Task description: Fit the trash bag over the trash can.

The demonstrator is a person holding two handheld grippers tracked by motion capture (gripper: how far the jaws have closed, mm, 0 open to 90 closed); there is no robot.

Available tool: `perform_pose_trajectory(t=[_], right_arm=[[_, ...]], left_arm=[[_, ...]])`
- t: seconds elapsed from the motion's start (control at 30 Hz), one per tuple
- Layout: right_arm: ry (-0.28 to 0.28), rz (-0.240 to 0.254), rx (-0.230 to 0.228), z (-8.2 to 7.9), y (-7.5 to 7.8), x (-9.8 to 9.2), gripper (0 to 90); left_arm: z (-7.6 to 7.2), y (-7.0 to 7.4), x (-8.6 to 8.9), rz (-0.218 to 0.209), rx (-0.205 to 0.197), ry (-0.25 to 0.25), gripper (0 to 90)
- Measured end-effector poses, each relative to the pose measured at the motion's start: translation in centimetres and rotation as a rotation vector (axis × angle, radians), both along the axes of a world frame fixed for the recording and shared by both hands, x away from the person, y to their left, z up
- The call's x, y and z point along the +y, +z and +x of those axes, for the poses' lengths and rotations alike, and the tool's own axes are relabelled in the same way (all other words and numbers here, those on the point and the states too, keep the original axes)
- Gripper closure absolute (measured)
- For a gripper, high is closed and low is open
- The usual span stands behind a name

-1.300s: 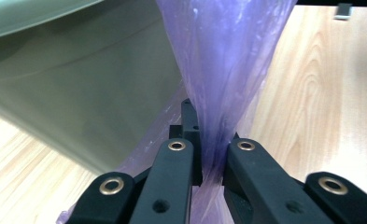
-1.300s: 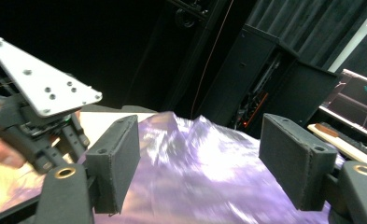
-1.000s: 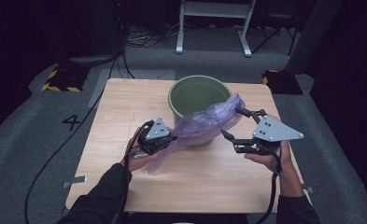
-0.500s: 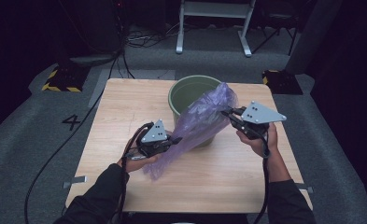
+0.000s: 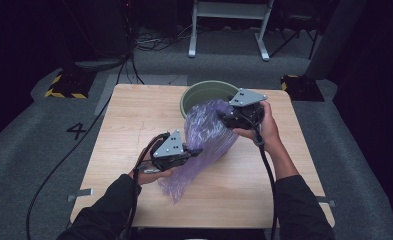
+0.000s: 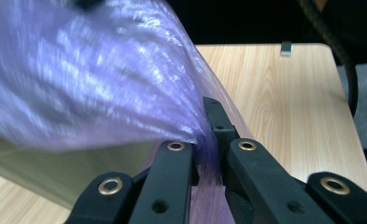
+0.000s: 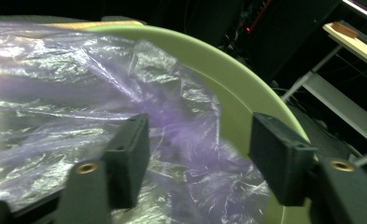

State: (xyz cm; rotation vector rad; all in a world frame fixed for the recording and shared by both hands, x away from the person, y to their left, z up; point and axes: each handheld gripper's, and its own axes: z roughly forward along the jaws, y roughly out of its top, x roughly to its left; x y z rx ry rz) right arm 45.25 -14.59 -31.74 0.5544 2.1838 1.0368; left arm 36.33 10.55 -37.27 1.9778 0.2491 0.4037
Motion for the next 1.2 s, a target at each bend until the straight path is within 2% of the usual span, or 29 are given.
perform_pose_trajectory(t=[0.07, 0.13, 0.23, 0.27, 0.4, 0.5, 0.53, 0.63, 0.7, 0.77, 0.8, 0.9, 1.0, 1.03, 1.2], right_arm=[[0.011, 0.004, 0.007, -0.1, 0.0, 0.1, 33.5], [0.008, 0.007, -0.005, -0.6, 0.2, 0.0, 28.2], [0.030, 0.021, 0.002, -1.0, 0.6, -0.3, 26.6], [0.050, 0.019, -0.004, -1.6, 0.9, -0.7, 26.0], [0.062, 0.054, 0.003, -2.6, 1.6, -2.1, 25.5], [0.106, 0.107, 0.007, -3.7, 1.6, -3.3, 27.0], [0.137, 0.118, 0.013, -4.1, 1.5, -3.7, 29.1], [0.206, 0.087, 0.024, -5.2, 0.7, -4.4, 32.1], [0.208, 0.077, 0.023, -5.6, 0.3, -4.6, 39.5], [0.230, 0.078, 0.016, -5.7, 0.0, -4.9, 55.3], [0.226, 0.073, 0.007, -5.7, -0.1, -5.0, 60.5], [0.224, 0.050, -0.011, -5.6, -0.5, -4.9, 73.8], [0.214, 0.038, -0.019, -5.5, -0.7, -4.8, 80.5], [0.198, 0.035, -0.029, -5.4, -0.9, -4.9, 87.9], [0.176, 0.045, -0.031, -5.1, -1.3, -4.8, 90.0]], left_arm=[[0.1, 0.1, 0.0, -0.004, -0.001, 0.007, 89.1], [0.2, 0.2, 0.2, -0.006, 0.004, 0.043, 89.3], [0.5, 0.2, 0.4, -0.009, 0.016, 0.058, 89.3], [0.6, 0.1, 0.6, -0.017, 0.024, 0.078, 89.4], [0.8, 0.1, 0.9, -0.017, 0.034, 0.094, 89.4], [0.8, 0.1, 0.8, -0.015, 0.040, 0.093, 89.4], [0.9, 0.0, 0.8, -0.017, 0.045, 0.090, 89.3], [0.9, 0.0, 0.8, -0.011, 0.045, 0.090, 89.3], [0.9, 0.0, 0.8, -0.014, 0.046, 0.088, 89.3], [1.0, 0.1, 0.7, -0.016, 0.047, 0.089, 89.3], [1.0, 0.1, 0.8, -0.019, 0.048, 0.087, 89.3], [1.0, 0.3, 0.7, -0.019, 0.035, 0.083, 89.3], [1.0, 0.5, 0.7, -0.014, 0.027, 0.081, 89.2], [1.0, 0.7, 0.6, -0.014, 0.027, 0.081, 89.2], [1.2, 1.0, 0.6, 0.001, 0.021, 0.088, 89.2]])
